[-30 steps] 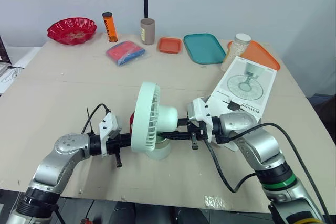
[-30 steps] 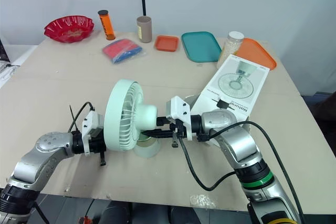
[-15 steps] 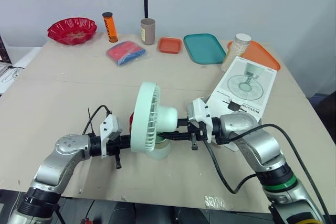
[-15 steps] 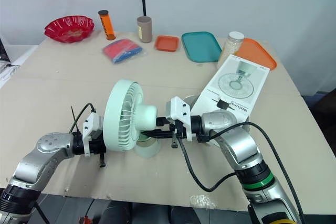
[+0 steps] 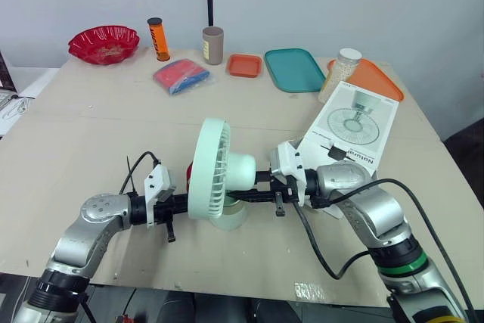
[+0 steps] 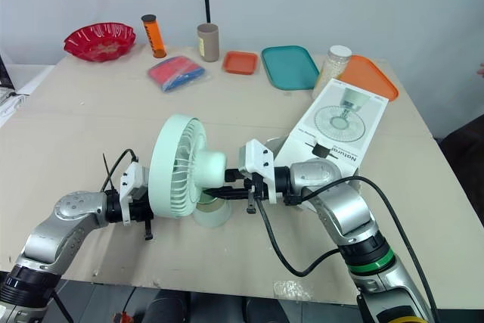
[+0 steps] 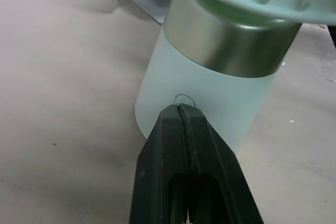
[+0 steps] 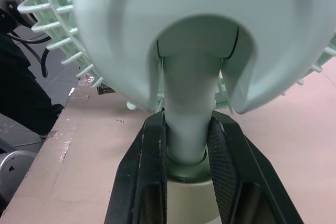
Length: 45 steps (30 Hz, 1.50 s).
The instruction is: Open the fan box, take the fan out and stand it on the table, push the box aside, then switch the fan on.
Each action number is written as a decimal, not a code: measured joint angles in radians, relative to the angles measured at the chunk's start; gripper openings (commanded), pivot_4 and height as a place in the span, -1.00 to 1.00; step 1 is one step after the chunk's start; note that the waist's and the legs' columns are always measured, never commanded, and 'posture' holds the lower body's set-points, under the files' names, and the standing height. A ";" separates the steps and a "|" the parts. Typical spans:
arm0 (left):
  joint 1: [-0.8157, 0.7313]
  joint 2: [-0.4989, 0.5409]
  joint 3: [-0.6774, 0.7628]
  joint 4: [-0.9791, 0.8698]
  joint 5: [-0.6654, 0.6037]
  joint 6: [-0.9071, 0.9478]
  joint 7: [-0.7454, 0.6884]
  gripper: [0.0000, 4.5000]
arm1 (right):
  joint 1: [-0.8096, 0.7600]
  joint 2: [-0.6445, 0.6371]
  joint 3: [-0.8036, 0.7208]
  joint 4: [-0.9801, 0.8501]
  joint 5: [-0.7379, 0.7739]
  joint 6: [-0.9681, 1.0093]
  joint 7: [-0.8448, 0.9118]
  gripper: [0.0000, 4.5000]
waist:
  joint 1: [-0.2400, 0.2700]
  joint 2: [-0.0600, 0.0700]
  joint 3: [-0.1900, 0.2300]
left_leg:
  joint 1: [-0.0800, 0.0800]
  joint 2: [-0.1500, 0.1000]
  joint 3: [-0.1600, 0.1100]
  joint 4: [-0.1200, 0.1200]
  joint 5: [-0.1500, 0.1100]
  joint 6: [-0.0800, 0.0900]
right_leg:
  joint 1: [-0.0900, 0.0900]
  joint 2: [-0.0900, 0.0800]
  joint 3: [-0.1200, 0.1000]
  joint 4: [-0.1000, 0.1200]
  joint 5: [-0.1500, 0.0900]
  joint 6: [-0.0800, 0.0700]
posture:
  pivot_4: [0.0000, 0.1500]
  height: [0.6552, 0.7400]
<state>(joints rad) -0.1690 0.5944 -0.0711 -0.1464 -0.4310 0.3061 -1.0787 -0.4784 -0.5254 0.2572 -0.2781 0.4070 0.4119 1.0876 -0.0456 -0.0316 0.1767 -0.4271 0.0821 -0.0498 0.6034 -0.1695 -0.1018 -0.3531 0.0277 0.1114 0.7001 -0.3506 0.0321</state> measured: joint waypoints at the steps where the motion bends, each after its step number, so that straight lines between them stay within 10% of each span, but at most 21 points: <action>1: 0.000 0.000 0.000 0.000 0.000 0.000 0.000 -0.97 | 0.000 0.000 0.000 0.000 0.000 0.000 0.000 -0.59 | 0.000 0.000 0.000 | 0.000 0.000 0.000 0.000 0.000 0.000 | 0.000 0.000 0.000 0.000 0.000 0.000 | 1.00 0.97; 25: 0.002 0.095 0.224 0.087 -0.015 -0.036 0.058 -0.97 | -0.100 0.055 -0.099 0.056 0.109 0.108 -0.052 -0.59 | -0.006 0.002 0.002 | -0.001 0.000 0.000 -0.002 0.000 0.000 | -0.002 0.000 0.000 0.000 0.000 0.000 | 1.00 0.97; 45: 0.242 0.127 0.305 -0.153 -0.101 0.094 0.132 -0.97 | -0.422 0.307 -0.058 0.739 -0.156 -0.193 -0.107 -0.59 | -0.002 0.004 0.003 | -0.002 0.000 0.000 -0.002 0.000 0.000 | -0.004 -0.001 -0.001 0.000 0.000 -0.001 | 1.00 0.97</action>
<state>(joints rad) 0.0734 0.7212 0.2337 -0.2996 -0.5316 0.4002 -0.9470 -0.8999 -0.2186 0.1988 0.4608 0.2514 0.2191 0.9803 -0.0475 -0.0277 0.1797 -0.4293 0.0825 -0.0496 0.6013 -0.1694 -0.1021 -0.3575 0.0271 0.1108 0.7003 -0.3508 0.0307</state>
